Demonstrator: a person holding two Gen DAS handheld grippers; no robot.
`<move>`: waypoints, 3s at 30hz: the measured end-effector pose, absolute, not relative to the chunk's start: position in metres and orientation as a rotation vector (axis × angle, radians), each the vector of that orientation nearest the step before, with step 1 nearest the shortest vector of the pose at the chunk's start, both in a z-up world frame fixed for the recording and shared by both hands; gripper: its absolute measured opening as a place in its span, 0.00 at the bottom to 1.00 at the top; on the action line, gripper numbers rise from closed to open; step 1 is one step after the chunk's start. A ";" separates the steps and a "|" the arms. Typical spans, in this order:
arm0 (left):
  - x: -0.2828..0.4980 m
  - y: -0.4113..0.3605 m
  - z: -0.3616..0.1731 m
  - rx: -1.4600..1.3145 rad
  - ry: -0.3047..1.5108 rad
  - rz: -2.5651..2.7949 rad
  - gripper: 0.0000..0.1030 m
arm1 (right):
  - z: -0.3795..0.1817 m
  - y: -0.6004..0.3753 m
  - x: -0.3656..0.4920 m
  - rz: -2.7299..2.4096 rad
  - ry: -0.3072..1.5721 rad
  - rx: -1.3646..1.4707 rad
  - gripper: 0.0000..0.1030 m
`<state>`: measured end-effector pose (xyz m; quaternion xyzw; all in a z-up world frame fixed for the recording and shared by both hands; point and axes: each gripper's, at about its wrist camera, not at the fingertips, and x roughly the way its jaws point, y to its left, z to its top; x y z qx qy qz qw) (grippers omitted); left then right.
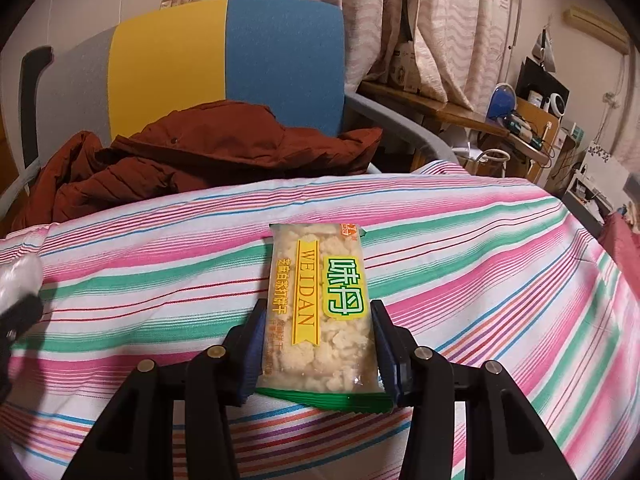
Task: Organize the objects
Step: 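Carry the ball to the tray with the left gripper while the right gripper carries the crackers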
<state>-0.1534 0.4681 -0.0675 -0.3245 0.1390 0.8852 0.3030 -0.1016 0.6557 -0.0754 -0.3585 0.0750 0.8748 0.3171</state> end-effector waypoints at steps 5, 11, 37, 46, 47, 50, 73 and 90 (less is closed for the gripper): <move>-0.122 0.459 -0.064 -0.803 0.383 2.320 0.34 | -0.067 0.653 -0.092 2.292 0.193 -0.874 0.48; -0.089 0.445 -0.062 -0.772 0.392 2.290 0.34 | -0.064 0.652 -0.069 2.283 0.288 -0.869 0.48; 0.027 0.365 -0.055 -0.819 0.313 2.132 0.34 | -0.035 0.547 0.061 2.427 0.480 -0.868 0.48; 0.046 0.309 -0.042 -0.885 0.235 2.139 0.34 | -0.026 0.492 0.072 2.491 0.437 -0.940 0.48; 0.047 0.300 -0.040 -0.894 0.220 2.148 0.34 | -0.025 0.486 0.074 2.492 0.425 -0.954 0.48; 0.049 0.278 -0.033 -0.898 0.182 2.173 0.34 | -0.022 0.469 0.075 2.497 0.430 -0.993 0.48; 0.037 0.063 -0.008 -0.931 -0.023 2.496 0.34 | 0.008 0.265 0.049 2.910 0.377 -1.178 0.48; -0.012 -0.008 -0.020 -1.025 -0.090 2.613 0.34 | -0.002 0.174 0.011 3.055 0.356 -1.394 0.48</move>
